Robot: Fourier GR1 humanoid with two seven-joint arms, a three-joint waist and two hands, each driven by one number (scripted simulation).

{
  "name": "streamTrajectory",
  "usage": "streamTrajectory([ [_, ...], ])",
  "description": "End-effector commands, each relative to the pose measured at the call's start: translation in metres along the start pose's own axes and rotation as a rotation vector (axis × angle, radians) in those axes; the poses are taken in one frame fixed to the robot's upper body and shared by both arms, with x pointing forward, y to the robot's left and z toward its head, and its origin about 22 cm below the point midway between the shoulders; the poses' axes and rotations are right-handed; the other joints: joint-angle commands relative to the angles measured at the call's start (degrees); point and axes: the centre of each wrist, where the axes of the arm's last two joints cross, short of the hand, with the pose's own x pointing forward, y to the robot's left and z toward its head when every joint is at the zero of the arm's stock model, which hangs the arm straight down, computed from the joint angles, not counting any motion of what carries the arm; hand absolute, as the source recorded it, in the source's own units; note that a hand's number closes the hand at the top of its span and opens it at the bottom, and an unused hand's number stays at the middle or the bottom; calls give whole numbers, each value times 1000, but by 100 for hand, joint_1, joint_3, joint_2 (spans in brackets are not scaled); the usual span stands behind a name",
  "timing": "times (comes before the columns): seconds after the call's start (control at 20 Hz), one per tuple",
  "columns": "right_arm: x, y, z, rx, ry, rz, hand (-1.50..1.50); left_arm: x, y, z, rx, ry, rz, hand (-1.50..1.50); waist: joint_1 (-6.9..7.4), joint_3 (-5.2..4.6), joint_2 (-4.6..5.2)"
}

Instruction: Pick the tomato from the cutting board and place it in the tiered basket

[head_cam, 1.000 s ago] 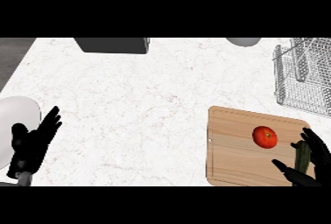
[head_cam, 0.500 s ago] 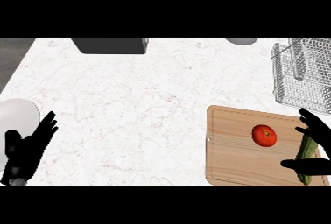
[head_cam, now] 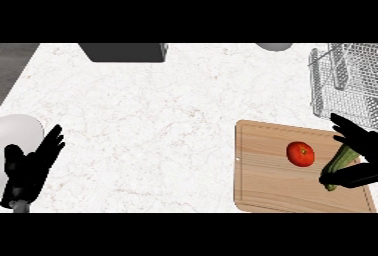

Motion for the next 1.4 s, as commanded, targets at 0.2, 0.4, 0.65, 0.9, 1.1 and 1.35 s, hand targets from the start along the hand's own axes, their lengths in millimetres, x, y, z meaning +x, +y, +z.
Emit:
streamTrajectory([
  [0.2,1,-31,12,24,145,69,-150,2,9,-5,-4,-7,6,0,-31,2,0],
  [0.4,-24,-14,24,13,190,52,-150,14,-3,-1,-8,-6,14,0,-56,4,-10],
  [0.65,-42,4,5,51,163,19,-150,14,5,2,-9,-10,-10,0,-19,5,-3],
  [0.9,-54,-2,-6,78,156,-12,-150,-1,7,3,17,-20,0,0,-11,4,2],
  [1.1,-35,0,12,62,128,-12,-150,-18,-7,9,-6,2,-1,0,-28,2,-4],
  [1.35,-45,2,-26,54,135,-15,-150,-9,1,17,-5,0,-10,0,4,4,2],
])
